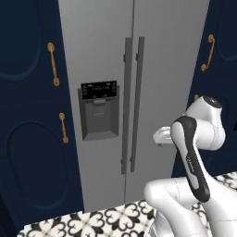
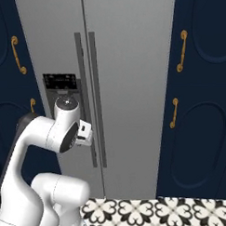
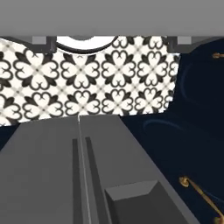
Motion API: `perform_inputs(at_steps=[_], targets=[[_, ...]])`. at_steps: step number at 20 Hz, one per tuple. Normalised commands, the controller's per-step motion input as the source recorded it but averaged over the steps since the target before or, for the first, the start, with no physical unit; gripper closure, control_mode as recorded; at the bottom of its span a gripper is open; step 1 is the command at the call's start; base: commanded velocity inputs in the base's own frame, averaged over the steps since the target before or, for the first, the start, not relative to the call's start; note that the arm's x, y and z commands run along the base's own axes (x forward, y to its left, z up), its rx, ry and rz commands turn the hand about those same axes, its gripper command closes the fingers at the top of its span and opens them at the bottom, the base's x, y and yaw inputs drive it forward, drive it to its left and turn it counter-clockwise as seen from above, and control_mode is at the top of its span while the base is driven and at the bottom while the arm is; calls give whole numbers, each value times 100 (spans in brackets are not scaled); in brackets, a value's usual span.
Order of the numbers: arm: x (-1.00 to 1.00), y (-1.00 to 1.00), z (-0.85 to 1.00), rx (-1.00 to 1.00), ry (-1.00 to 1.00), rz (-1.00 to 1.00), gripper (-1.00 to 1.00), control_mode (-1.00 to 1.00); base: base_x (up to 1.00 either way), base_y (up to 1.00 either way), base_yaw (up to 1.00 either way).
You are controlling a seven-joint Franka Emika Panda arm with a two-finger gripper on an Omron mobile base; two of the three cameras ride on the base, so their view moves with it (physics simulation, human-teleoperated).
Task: Grab a lemon wedge from the fridge and one ice cube from the ice bowl, and put them in the glass of lemonade.
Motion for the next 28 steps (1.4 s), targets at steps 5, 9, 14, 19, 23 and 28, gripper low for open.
perform_inputs(at_steps=[5,9,14,19,23,28], targets=[[23,-2,87,-21,-4,-19,-100,-100,0,0,0],[0,-7,100,-20,-3,-17,-100,-100,0,0,0],[36,0,35,-8,-12,-9,-100,-100,0,0,0],[100,0,0,1,-8,0,-100,-100,0,0,0],[100,-1,-5,3,-1,0,-100,-100,0,0,0],[100,-2,0,10,-2,0,-100,-100,0,0,0]])
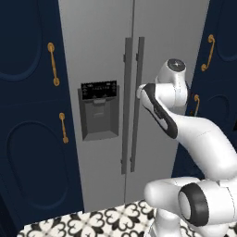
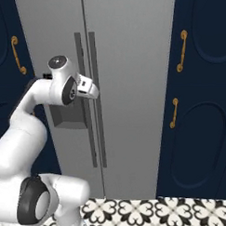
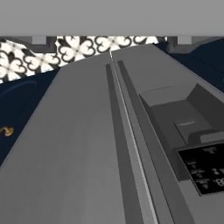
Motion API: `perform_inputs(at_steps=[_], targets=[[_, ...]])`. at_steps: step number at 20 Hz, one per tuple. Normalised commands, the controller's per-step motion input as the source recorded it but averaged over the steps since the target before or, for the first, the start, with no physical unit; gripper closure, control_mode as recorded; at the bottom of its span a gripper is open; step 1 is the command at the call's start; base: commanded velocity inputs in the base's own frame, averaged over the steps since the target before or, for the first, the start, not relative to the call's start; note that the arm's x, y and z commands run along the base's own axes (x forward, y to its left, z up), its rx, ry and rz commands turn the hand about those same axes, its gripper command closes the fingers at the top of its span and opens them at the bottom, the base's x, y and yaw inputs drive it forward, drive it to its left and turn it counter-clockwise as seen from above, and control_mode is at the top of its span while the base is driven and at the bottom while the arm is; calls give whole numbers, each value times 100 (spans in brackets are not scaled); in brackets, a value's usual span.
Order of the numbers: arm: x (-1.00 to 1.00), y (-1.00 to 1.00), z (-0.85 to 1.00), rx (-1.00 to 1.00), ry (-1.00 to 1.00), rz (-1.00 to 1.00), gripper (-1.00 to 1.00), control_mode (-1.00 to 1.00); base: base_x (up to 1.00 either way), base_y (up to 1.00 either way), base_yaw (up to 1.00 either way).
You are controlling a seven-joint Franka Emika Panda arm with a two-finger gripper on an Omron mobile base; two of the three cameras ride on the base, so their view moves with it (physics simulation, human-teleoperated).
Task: Grab a lemon wedge from the fridge and one ice cube from the ice bowl, and put them in the glass of lemonade.
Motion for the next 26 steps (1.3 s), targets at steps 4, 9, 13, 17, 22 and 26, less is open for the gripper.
perform_inputs(at_steps=[4,9,13,17,22,26], targets=[[61,0,-7,7,-8,6,-100,-100,0,0,0],[90,-2,-22,-1,-4,0,-100,-100,0,0,0],[100,-5,-13,0,0,0,-100,-100,0,0,0],[92,-14,-18,0,0,0,-100,-100,0,0,0],[77,-5,-22,0,0,0,-100,-100,0,0,0],[24,0,-12,0,-2,1,-100,-100,0,0,0]])
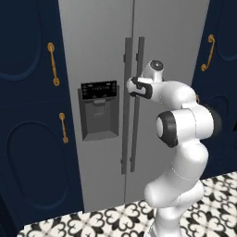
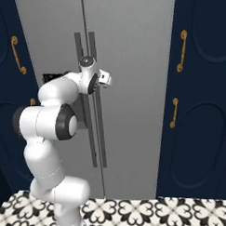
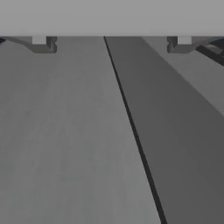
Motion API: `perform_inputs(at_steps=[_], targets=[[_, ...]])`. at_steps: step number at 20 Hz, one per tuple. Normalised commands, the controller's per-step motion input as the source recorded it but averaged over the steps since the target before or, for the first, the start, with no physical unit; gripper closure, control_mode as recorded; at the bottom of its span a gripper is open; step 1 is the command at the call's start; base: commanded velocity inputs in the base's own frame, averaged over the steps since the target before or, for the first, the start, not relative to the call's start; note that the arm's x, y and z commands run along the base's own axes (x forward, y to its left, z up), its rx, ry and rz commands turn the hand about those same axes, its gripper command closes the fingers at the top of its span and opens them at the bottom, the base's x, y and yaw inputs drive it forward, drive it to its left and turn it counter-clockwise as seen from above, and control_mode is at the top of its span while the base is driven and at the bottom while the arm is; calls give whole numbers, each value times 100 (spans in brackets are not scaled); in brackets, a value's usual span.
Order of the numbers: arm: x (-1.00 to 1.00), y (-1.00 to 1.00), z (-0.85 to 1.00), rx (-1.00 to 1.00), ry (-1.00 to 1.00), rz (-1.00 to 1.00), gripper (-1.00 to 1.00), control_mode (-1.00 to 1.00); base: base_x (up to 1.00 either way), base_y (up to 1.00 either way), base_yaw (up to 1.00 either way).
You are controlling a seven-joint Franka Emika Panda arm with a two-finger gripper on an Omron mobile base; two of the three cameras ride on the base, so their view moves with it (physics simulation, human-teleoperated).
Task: Grab a lemon wedge from the fridge and one ice cube from the ice bowl, and put them in the glass of lemonade.
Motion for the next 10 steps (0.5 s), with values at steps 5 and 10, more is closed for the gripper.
perform_inputs(at_steps=[5,10], targets=[[22,0,-12,0,-11,2,-100,-100,0,0,0],[58,0,-22,0,-5,3,-100,-100,0,0,0]])
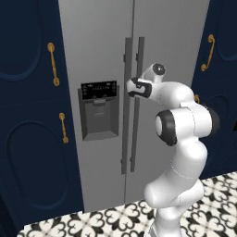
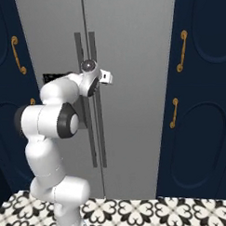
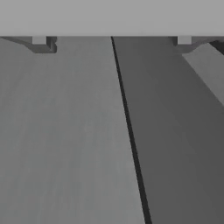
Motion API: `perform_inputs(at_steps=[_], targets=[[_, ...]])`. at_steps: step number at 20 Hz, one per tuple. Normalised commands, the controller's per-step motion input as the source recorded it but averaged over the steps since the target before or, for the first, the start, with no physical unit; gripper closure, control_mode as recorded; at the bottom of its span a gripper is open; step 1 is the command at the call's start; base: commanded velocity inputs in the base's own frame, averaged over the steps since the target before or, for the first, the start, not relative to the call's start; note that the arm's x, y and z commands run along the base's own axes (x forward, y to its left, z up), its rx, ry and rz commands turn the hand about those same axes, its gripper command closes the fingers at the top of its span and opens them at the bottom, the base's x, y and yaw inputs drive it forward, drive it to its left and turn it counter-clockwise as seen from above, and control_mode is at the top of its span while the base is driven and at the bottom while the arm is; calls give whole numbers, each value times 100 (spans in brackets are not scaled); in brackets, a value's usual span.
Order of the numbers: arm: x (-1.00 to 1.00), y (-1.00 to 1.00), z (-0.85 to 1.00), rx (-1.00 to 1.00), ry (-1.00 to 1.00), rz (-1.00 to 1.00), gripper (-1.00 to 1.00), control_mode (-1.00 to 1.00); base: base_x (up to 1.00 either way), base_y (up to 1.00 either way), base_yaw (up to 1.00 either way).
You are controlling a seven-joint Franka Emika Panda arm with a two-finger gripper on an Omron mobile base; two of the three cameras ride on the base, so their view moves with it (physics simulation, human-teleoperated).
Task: Grab a lemon wedge from the fridge and one ice cube from the ice bowl, and put them in the glass of lemonade.
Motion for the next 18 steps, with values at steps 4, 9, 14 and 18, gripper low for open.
perform_inputs(at_steps=[4,9,14,18], targets=[[61,-8,-19,0,0,0,-100,-100,0,0,0],[35,-47,-14,0,0,0,-100,-100,0,0,0],[37,-35,-18,0,0,0,-100,-100,0,0,0],[18,0,-2,0,0,0,-100,-100,0,0,0]])
